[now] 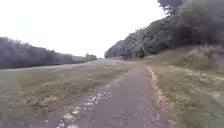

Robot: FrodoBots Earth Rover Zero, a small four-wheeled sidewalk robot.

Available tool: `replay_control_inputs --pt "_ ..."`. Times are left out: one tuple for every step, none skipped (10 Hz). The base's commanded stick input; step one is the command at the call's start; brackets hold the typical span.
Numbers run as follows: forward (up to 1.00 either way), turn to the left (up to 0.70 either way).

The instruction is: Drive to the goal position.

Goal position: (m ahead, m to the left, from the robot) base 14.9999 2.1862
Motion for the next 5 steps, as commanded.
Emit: replay_control_inputs --pt "0.6 0.01" --pt "0.6 0.01" --pt "0.6 0.01" --pt "0.6 0.01" --pt "0.6 0.01"
